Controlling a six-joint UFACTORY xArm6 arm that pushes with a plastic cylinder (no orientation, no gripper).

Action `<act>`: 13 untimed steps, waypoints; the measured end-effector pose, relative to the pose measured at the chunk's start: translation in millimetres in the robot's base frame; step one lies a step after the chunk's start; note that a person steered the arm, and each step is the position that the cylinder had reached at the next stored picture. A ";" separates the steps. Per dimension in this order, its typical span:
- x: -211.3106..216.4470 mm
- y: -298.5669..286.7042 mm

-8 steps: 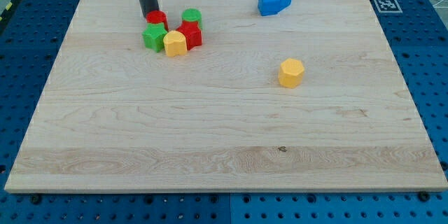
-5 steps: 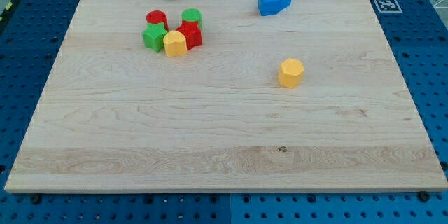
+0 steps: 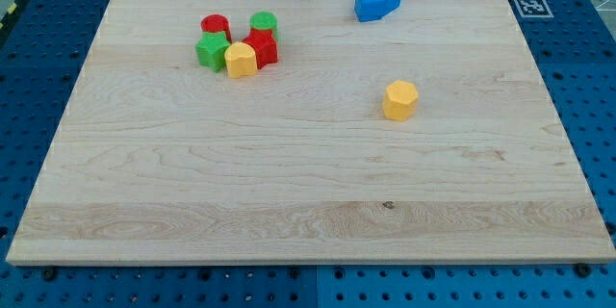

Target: Push the blue cube and the blue triangle right and down a bit

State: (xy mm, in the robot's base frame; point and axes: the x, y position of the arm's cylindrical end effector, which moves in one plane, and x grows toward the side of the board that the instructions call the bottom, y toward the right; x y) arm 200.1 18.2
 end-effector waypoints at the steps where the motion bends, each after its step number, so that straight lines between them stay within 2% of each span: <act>1: -2.5 48.1; 3: -2.8 115.7; 6: -0.4 119.8; 9: -7.7 91.4; 11: -6.8 24.4; 12: 12.6 9.0; 13: 43.8 20.7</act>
